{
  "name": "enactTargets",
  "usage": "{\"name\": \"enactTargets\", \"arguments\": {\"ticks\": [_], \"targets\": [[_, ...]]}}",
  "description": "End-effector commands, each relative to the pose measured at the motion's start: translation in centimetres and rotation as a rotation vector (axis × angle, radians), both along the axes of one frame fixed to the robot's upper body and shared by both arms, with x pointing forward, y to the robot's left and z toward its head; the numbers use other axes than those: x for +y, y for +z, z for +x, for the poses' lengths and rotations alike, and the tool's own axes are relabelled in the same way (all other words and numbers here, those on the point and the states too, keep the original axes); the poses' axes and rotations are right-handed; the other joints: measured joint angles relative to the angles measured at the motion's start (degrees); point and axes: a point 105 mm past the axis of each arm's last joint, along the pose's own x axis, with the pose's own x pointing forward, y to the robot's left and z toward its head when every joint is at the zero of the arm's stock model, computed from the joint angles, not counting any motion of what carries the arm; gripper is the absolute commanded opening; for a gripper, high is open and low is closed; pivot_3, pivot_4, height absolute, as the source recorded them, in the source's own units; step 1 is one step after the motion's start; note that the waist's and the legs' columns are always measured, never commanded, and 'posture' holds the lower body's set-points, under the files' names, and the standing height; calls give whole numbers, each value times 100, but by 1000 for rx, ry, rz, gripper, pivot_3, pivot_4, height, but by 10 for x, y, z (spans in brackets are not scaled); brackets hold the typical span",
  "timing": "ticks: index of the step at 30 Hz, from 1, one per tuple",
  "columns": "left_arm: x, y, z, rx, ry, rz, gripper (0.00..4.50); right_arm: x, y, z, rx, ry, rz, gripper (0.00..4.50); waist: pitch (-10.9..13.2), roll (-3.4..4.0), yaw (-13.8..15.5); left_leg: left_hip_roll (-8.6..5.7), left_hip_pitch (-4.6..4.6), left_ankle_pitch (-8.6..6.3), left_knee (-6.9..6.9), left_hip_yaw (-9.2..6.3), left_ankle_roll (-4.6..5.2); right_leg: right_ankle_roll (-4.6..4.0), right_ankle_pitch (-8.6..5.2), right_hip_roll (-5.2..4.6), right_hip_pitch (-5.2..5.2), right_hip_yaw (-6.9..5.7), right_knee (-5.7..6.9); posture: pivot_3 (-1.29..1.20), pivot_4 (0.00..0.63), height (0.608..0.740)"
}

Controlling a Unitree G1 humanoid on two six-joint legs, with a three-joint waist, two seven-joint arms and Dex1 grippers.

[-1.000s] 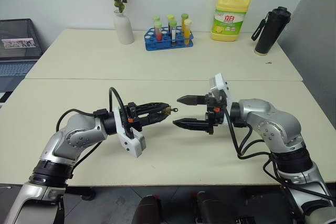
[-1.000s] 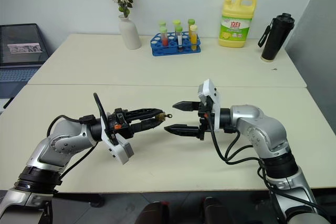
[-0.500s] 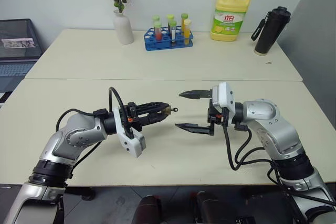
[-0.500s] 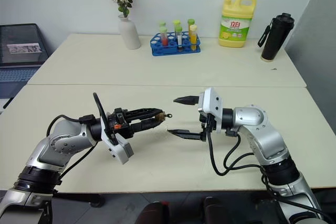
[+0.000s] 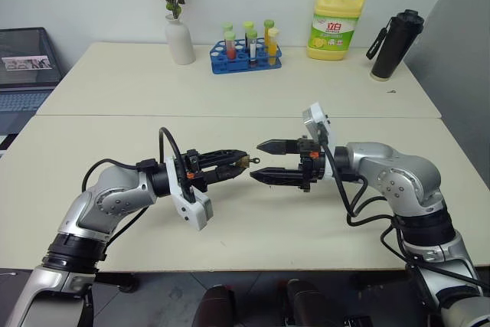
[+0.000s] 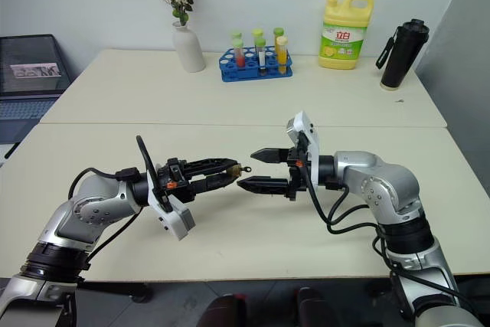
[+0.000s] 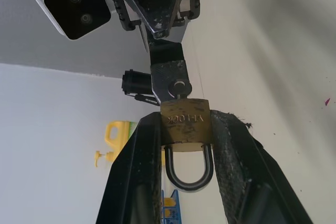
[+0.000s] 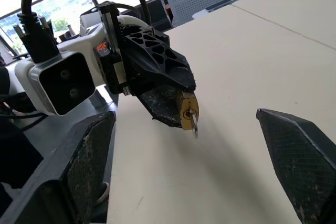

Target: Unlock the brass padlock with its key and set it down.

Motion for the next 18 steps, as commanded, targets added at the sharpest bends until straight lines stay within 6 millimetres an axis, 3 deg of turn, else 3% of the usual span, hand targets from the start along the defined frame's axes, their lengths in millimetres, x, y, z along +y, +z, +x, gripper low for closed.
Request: {"name": "enactTargets", "arguments": {"ticks": [1,5,14,18], "targets": [[-2,14,-3,-48,-22,-35,967,1,13,0,-21,11,37,4500,0,0,0,0,0,0,0,0,0,0,0,0,0,0,0,0,150,740],[-2,13,-3,-48,-21,-31,967,1,12,3,-23,0,35,3563,0,0,0,0,0,0,0,0,0,0,0,0,0,-1,-1,0,150,740],[-2,13,-3,-49,-22,-30,967,1,13,3,-11,9,50,158,0,0,-1,0,-1,0,0,0,0,0,0,0,0,-1,-2,0,150,740],[-2,13,-3,-50,-22,-29,967,2,13,2,-4,16,56,0,0,0,-1,0,-1,0,0,-1,0,0,0,0,0,-1,-2,0,150,740]]}}
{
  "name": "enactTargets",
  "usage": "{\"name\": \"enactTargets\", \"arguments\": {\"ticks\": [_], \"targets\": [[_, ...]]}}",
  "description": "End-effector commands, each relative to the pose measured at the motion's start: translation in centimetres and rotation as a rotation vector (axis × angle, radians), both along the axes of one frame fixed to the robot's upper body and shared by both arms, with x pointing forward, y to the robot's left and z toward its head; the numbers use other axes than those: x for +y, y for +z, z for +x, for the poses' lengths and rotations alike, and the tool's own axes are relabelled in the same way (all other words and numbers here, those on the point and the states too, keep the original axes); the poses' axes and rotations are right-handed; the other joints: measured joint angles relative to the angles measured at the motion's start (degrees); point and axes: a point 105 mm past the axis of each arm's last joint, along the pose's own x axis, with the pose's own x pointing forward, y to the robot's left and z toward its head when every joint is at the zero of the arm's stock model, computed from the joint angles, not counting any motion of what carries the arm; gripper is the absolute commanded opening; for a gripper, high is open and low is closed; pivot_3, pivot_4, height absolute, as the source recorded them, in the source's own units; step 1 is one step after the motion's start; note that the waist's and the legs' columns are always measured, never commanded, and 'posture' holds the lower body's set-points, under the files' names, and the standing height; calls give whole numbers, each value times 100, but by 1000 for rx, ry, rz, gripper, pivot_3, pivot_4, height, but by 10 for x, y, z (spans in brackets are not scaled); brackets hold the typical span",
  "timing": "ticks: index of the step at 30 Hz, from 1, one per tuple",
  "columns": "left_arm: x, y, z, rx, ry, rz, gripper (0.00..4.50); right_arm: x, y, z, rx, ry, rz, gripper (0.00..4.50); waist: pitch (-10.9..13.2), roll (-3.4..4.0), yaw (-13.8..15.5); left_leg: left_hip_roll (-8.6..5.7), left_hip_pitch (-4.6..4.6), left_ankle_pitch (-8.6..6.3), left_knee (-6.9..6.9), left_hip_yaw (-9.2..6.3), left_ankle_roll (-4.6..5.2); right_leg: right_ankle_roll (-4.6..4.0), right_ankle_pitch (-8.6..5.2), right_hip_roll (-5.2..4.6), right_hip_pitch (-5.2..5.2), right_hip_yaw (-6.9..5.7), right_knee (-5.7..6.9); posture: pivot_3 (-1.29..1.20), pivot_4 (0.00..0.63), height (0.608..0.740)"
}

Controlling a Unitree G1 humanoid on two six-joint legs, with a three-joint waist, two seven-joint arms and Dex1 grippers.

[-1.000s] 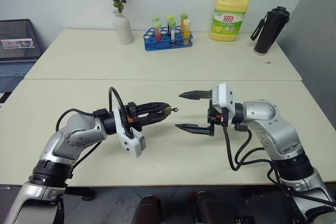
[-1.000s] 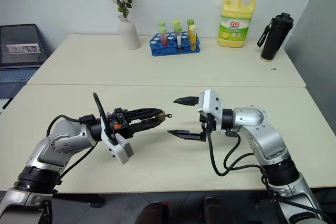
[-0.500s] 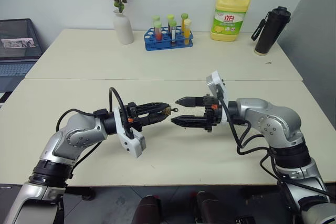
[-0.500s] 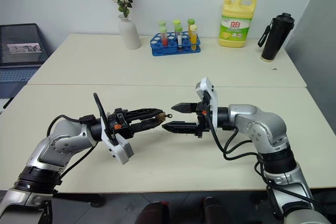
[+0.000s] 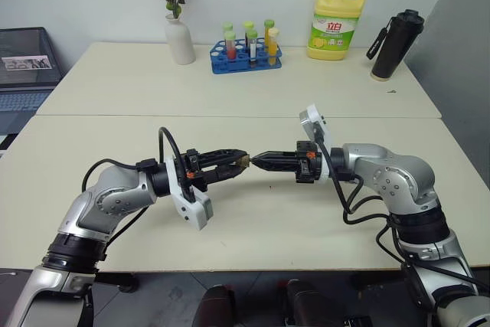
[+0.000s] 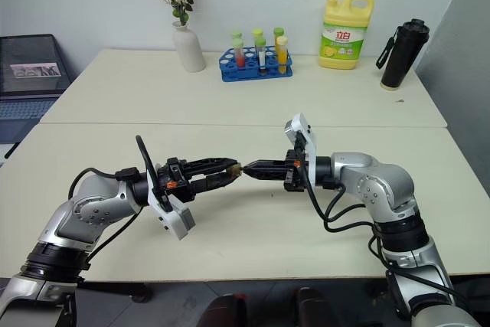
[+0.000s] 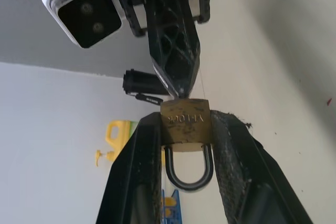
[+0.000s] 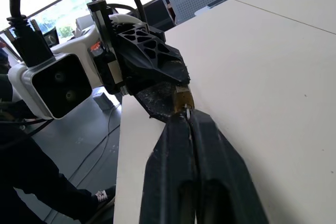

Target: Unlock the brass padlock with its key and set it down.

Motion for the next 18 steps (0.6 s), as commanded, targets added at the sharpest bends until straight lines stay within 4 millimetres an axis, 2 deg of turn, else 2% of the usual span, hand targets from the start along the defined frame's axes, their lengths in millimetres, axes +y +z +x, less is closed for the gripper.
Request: {"name": "enactTargets", "arguments": {"ticks": [1,8,14,18], "targets": [[-2,13,-4,-49,-23,-24,967,0,17,-2,-40,19,47,0,0,0,0,0,0,0,0,0,0,0,0,0,0,0,0,0,150,740],[-3,11,-5,-49,-33,-9,967,2,20,-4,23,60,60,0,0,0,0,0,0,0,0,0,0,0,0,0,0,0,0,0,150,740],[-5,9,-8,-60,-61,12,967,7,29,0,371,136,78,0,0,0,-4,2,1,0,0,2,0,-2,1,0,-1,1,1,0,150,740],[-4,9,-7,-65,-60,14,967,8,28,2,477,132,61,0,0,1,-2,1,-3,0,-5,0,0,-2,1,-1,-3,0,-1,0,150,740]]}}
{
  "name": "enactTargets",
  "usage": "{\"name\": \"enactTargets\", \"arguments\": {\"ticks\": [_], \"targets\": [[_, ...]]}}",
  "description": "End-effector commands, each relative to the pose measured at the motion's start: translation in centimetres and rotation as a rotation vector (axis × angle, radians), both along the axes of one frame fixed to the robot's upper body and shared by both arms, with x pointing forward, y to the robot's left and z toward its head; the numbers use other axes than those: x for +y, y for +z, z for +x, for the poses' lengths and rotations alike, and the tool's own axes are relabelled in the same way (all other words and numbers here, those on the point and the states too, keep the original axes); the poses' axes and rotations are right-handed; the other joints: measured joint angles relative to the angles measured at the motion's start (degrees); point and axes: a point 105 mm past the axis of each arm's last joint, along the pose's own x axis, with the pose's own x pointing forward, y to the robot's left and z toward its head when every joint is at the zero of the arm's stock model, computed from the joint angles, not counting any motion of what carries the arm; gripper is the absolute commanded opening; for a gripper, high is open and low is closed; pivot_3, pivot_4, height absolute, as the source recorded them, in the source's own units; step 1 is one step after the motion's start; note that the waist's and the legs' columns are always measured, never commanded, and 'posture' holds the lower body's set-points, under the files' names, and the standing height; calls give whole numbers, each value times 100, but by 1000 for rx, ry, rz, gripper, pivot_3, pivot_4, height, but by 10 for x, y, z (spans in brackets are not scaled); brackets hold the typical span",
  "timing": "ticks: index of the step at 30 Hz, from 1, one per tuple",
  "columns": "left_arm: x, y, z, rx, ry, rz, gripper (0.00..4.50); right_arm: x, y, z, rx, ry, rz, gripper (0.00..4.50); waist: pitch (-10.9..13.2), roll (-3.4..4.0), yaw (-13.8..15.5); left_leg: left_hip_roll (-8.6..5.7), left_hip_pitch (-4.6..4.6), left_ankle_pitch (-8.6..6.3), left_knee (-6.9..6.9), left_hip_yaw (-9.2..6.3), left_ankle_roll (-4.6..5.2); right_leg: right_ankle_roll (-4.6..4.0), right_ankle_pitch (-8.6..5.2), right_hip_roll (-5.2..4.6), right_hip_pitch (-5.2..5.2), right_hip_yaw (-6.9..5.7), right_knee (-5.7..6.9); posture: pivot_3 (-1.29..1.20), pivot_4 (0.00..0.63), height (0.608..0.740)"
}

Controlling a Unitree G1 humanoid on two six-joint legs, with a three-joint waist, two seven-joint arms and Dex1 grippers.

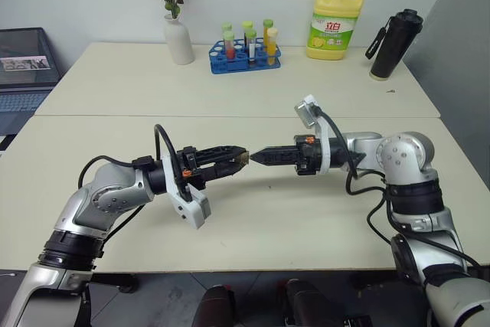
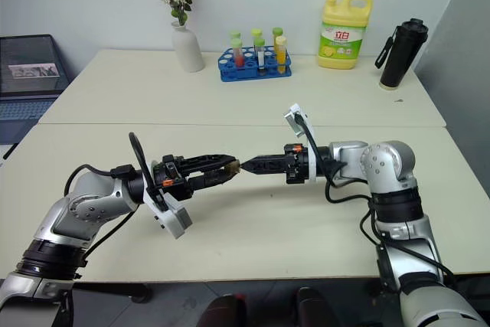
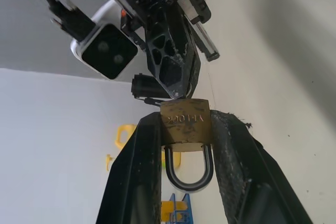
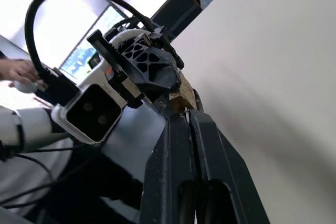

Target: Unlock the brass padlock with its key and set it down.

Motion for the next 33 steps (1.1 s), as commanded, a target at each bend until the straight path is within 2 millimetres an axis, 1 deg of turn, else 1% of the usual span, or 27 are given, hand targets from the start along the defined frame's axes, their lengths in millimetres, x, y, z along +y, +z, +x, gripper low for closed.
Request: {"name": "enactTargets", "arguments": {"ticks": [1,4,6,16,19,20,22,23,26,28,31,33], "targets": [[-6,2,-6,-26,-46,14,967,4,17,-6,24,50,55,0,0,0,1,0,-2,0,0,0,0,0,0,0,0,-1,-1,0,150,740],[-5,2,-6,-34,-42,16,967,5,11,-11,97,76,39,0,0,0,1,-2,-7,0,0,0,1,0,0,-2,-3,0,-4,0,150,740],[-5,2,-6,-37,-41,16,967,6,11,-12,102,70,41,0,0,0,0,-2,-9,-1,0,0,1,0,0,-2,-4,0,-5,0,150,740],[-4,2,-5,-35,-36,11,967,7,11,-15,41,46,40,0,0,0,-6,-1,-10,-1,-2,1,1,2,0,-1,-8,0,-5,0,150,740],[-4,3,-4,-34,-34,10,967,5,8,-17,6,33,33,582,0,0,-6,-1,-10,-1,-2,1,1,2,-1,-1,-8,-1,-4,0,150,740],[-4,3,-4,-34,-33,10,967,5,8,-18,-1,30,32,890,0,0,-7,-1,-10,-1,-3,0,1,2,-1,-1,-8,-1,-5,0,150,740],[-4,3,-4,-33,-31,7,967,4,9,-20,-26,35,38,1668,0,0,-8,-1,-10,-1,-3,1,1,2,-1,0,-9,-1,-5,0,150,740],[-3,3,-4,-32,-30,5,967,3,9,-22,-39,39,40,1985,0,0,-8,-1,-10,-1,-3,1,1,2,-1,0,-9,0,-4,0,150,740],[-3,3,-3,-23,-24,-2,967,-2,3,-22,-175,23,-25,3065,0,0,-5,-2,-10,-1,-3,0,1,3,-1,0,-9,-1,-5,0,150,740],[-4,3,-3,-13,-21,-15,967,-9,-7,-25,-316,33,-90,3812,0,0,2,-3,-12,-1,-2,-1,2,6,-3,-1,-9,-2,-8,0,150,740],[-4,4,-3,-7,-20,-25,967,-19,-17,-26,-455,57,-139,3849,0,0,-3,-5,-13,-1,-2,-1,2,15,-9,-1,-9,-3,-12,0,150,740],[-4,4,-4,-8,-20,-25,967,-28,-24,-23,-551,44,-176,3849,0,0,-2,-2,-12,-1,-1,1,2,15,-8,0,-10,-2,-10,0,150,740]]}}
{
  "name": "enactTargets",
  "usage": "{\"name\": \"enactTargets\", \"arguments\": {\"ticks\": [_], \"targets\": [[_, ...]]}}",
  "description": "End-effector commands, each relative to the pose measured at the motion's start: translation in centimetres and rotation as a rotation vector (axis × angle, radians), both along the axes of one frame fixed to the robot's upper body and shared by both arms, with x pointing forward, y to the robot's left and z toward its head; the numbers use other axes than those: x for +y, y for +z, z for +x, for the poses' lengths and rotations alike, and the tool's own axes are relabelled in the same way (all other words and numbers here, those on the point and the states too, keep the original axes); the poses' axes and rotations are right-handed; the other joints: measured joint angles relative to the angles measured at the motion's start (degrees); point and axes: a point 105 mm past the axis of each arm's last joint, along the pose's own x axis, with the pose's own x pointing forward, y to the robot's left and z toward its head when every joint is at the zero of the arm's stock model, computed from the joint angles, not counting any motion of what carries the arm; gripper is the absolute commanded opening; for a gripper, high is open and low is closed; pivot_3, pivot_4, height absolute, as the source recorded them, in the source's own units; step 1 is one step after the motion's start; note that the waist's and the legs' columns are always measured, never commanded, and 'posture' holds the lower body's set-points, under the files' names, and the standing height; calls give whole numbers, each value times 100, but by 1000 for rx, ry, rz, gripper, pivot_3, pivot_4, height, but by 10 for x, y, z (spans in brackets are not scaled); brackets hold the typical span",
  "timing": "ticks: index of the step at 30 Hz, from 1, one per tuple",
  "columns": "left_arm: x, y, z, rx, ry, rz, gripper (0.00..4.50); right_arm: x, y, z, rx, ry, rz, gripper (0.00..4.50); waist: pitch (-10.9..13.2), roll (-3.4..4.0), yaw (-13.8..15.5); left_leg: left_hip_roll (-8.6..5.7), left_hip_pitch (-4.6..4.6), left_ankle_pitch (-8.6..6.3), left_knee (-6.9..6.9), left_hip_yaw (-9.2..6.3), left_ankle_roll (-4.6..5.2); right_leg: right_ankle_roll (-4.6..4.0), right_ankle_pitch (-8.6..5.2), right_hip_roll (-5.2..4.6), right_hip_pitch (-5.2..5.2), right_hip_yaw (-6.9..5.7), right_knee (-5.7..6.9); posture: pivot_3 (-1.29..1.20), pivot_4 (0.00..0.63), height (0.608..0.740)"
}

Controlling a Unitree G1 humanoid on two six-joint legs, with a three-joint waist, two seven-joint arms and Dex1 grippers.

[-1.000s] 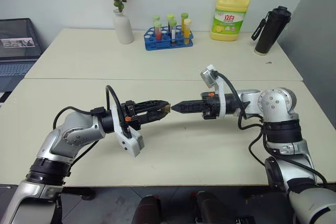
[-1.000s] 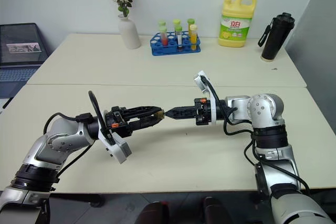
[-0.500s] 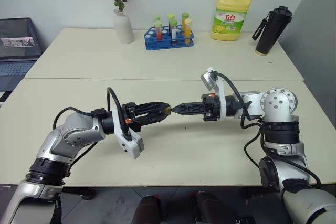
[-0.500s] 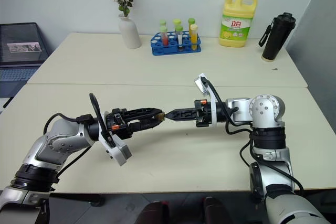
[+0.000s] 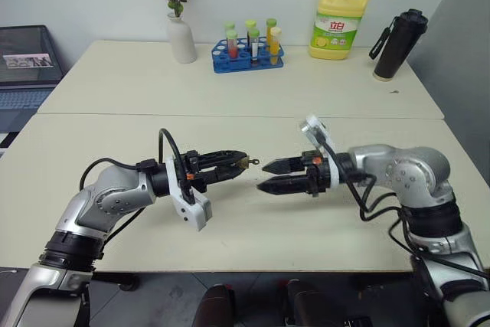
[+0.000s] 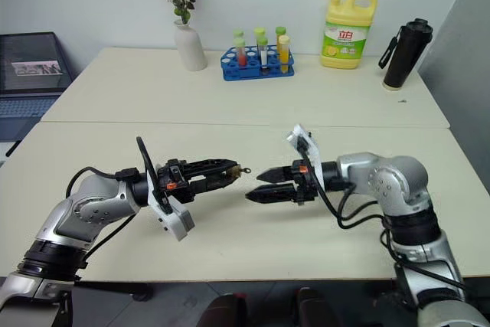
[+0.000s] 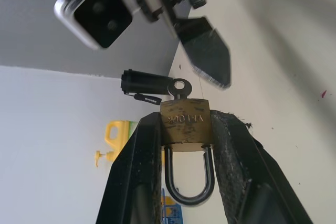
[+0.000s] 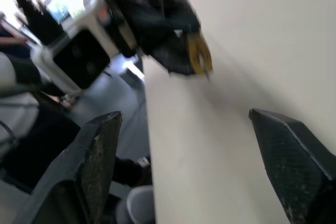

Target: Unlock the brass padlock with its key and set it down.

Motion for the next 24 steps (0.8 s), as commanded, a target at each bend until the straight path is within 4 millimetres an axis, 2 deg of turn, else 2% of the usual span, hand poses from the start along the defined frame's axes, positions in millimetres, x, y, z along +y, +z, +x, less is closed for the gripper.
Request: {"name": "enactTargets", "arguments": {"ticks": [1,5,10,19,24], "targets": [[-3,12,-6,-34,-27,-36,967,-6,3,-1,-213,39,-20,3849,0,0,1,1,1,0,0,-1,0,0,0,1,0,-1,0,0,150,740],[-5,12,-6,-32,-32,-43,967,-5,7,-1,-228,13,56,3849,0,0,-22,6,5,0,-1,2,0,-1,0,5,0,2,4,0,150,740],[-9,12,-6,-29,-49,-46,967,6,16,-2,-157,-3,152,3849,0,0,2,5,5,1,1,1,-1,-10,6,5,1,3,7,0,150,740],[-10,13,-5,-30,-52,-44,967,21,30,6,-165,-33,227,3849,0,0,1,2,4,0,2,1,-1,-11,7,2,1,3,6,0,150,740],[-10,12,-5,-30,-51,-44,967,28,31,6,-160,-36,245,3849,0,0,1,2,4,0,2,1,-1,-12,7,2,1,3,6,0,150,740]]}}
